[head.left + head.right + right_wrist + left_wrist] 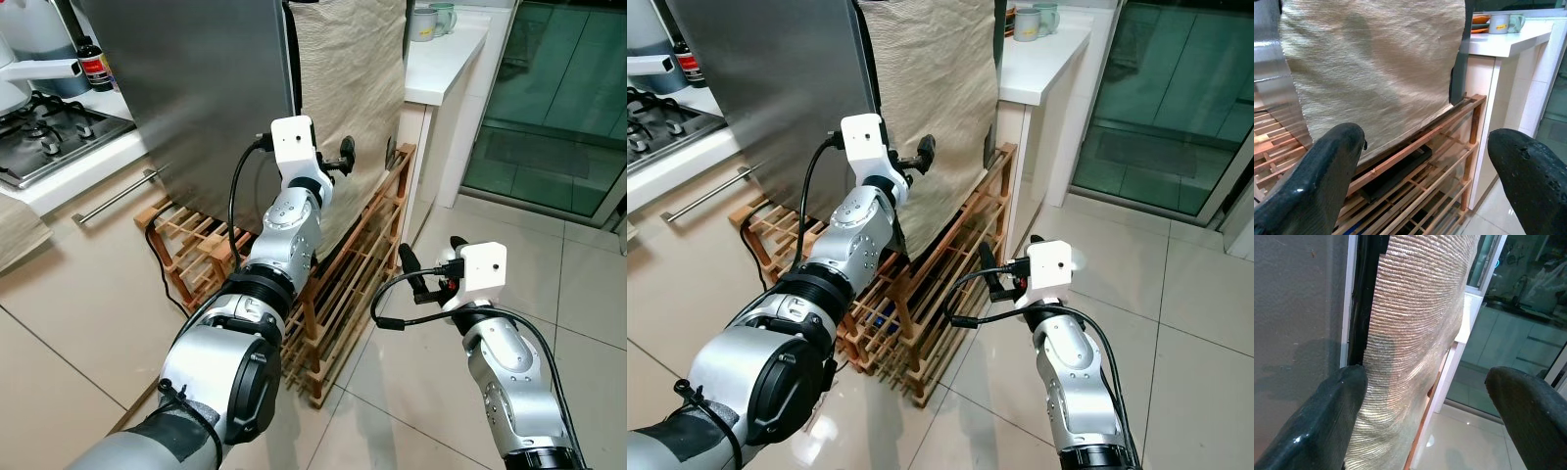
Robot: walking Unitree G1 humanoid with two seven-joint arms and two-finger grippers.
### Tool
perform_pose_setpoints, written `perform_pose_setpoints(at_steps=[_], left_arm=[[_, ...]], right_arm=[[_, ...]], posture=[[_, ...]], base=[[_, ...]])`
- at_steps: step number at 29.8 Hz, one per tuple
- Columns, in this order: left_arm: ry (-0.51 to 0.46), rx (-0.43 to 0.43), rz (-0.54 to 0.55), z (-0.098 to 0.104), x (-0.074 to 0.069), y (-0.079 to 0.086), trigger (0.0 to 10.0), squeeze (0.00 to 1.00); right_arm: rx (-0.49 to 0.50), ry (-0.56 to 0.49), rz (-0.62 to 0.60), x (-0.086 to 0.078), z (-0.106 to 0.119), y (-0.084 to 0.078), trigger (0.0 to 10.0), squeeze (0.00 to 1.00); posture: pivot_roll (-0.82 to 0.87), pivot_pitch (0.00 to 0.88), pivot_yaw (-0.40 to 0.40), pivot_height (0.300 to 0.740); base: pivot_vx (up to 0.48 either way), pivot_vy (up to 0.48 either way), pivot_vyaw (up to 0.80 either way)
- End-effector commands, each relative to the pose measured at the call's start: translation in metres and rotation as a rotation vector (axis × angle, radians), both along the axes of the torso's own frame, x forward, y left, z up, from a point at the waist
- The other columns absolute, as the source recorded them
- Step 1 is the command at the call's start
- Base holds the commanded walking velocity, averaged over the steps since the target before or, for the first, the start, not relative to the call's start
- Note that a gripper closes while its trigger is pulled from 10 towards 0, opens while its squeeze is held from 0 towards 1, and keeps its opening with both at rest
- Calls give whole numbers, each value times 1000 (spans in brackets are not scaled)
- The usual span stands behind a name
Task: Restocking fridge
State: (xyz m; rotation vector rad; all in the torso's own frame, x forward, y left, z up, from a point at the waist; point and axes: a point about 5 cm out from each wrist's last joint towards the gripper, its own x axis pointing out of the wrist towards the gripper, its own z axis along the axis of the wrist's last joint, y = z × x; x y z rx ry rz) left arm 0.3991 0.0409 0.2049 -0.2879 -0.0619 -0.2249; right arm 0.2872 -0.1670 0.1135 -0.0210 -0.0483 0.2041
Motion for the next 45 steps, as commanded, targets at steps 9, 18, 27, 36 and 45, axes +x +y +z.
perform_pose_setpoints(at_steps=[9,18,27,36,45], left_arm=[[-38,6,-4,1,-2,8,10000,0],[-32,1,-72,-2,-9,-6,10000,0],[-32,-14,-112,1,-18,-3,10000,0],[-17,-5,-128,-2,-28,1,10000,0],[11,-14,-116,1,-25,2,10000,0]], right_arm=[[8,8,7,0,1,4,10000,0],[5,17,13,2,0,4,10000,0],[1,16,14,2,0,4,10000,0],[-3,18,16,2,0,3,10000,0],[1,19,24,3,0,6,10000,0]], posture=[[-281,0,121,740],[-267,0,107,740],[-267,0,106,740],[-256,0,99,740],[-254,0,97,740]], base=[[0,0,0],[0,0,0],[0,0,0],[0,0,0],[0,0,0]])
